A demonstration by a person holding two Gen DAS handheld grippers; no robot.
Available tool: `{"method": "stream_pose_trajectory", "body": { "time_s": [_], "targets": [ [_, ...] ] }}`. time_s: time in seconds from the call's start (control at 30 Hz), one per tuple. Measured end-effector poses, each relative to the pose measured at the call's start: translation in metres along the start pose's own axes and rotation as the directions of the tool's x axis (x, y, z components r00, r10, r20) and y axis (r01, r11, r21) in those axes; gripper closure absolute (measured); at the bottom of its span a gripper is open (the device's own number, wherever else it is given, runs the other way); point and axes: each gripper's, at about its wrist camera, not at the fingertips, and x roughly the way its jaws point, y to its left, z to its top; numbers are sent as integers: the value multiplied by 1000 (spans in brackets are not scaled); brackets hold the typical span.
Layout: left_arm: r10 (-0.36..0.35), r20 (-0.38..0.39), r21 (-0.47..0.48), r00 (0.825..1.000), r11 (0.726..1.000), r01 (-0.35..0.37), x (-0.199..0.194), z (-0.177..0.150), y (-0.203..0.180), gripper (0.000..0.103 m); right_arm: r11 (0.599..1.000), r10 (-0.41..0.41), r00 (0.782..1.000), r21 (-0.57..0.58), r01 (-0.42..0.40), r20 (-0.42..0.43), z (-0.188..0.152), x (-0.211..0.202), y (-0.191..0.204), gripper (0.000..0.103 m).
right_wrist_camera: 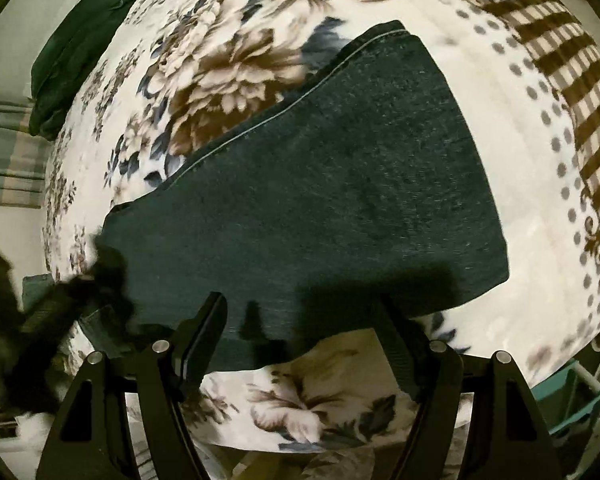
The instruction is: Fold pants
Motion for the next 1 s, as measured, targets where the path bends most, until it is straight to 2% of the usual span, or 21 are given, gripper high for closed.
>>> {"method": "stream_pose_trajectory", "body": {
  "time_s": [0.13,0.23,0.27,0.3,0.33,0.4,0.47,0.5,0.63,0.7,0.77,0.87,0.93,0.97,1.0],
  "targets": [
    [30,-30,-42,999,999,-31,22,12,14,102,1000,14,1000,8,-14,1,0,-1,2,26],
    [-31,-101,-115,994,993,19,45,12,33,97,1000,22,1000,0,-22,3,1,-3,8,26],
    [-38,-142,-157,989,988,15,49,12,42,92,1000,23,1000,-4,-23,4,1,-4,9,26],
    [-67,-148,-192,987,981,38,46,10,49,82,1000,25,1000,-6,-25,5,1,-5,10,26],
    [-80,-125,-206,989,977,53,36,8,54,75,999,32,999,-7,-32,5,0,-5,10,26],
    [-124,-84,-231,989,968,102,21,3,64,49,999,39,999,-6,-39,2,0,-5,9,26],
    [-156,-61,-276,986,952,134,13,-3,76,36,999,43,999,1,-43,-3,-1,-4,6,26],
    [-172,-61,-295,983,944,147,14,-6,81,36,999,46,999,8,-46,-7,-2,-3,4,26],
    [-269,-109,-356,957,910,215,45,-16,92,36,999,43,999,27,-43,-21,-6,2,-1,26],
    [-289,-129,-323,949,917,235,55,-16,85,36,999,45,999,29,-44,-23,-7,2,-1,26],
    [-251,-142,-267,957,941,207,61,-14,74,36,999,41,999,27,-41,-22,-8,2,-1,26],
    [-228,-141,-232,963,954,191,66,-16,70,39,999,36,999,27,-35,-27,-7,3,-2,26],
    [-206,-132,-210,970,962,176,64,-19,70,83,999,37,999,28,-36,-26,-7,4,-2,26],
    [-200,-139,-209,970,963,169,64,-20,71,98,999,36,999,29,-36,-25,-6,4,-2,26],
    [-205,-122,-216,971,960,176,61,-22,72,99,999,37,999,31,-36,-25,-6,4,-3,26]
  ]
}}
